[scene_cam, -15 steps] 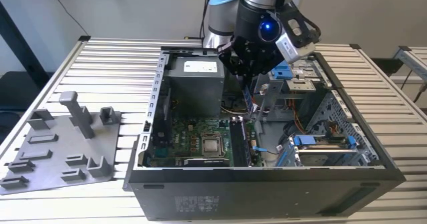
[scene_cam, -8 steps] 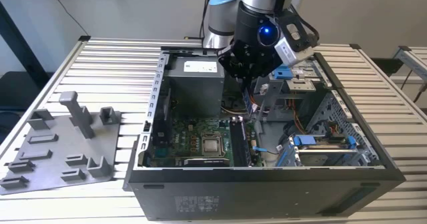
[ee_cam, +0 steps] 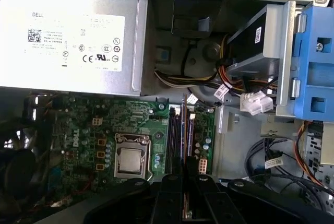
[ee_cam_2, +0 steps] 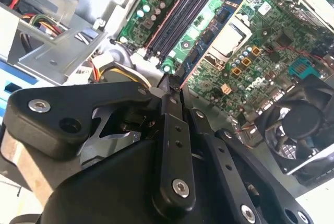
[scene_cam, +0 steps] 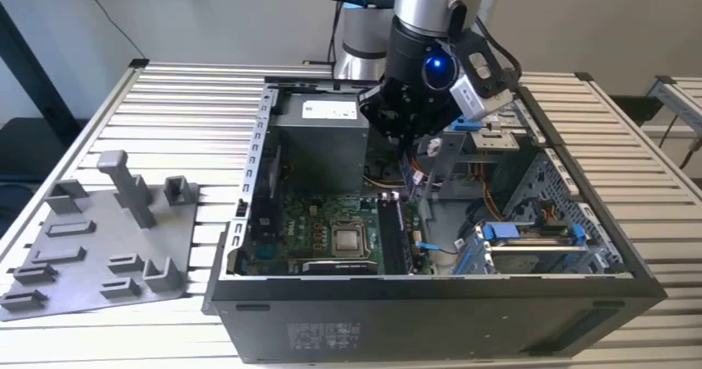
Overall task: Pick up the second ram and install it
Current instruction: 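Insert the second ram into the second slot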
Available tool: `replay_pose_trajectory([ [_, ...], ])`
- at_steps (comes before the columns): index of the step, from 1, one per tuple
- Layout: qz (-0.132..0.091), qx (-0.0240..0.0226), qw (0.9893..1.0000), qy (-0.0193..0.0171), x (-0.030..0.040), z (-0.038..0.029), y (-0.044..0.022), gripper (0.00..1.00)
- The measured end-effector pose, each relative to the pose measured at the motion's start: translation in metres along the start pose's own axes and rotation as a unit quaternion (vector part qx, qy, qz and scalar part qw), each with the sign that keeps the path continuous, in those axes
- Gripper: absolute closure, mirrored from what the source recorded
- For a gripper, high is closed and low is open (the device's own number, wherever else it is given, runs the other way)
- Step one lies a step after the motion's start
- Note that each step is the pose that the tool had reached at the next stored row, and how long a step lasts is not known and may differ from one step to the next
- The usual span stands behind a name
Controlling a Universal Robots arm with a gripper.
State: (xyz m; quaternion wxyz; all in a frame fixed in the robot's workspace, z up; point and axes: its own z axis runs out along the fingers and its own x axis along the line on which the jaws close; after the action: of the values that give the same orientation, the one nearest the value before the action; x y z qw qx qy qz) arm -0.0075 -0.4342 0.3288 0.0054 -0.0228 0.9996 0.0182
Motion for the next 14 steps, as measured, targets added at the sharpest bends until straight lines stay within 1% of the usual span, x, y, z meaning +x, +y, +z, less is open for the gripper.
replay_pose_trajectory([
  [6,0.0,0.0001,1.0,-0.0005,-0.0006,0.0105,-0.0008,0.86],
  [14,0.006,0.0003,1.0,-0.0009,-0.0001,0.0249,-0.0072,0.86],
])
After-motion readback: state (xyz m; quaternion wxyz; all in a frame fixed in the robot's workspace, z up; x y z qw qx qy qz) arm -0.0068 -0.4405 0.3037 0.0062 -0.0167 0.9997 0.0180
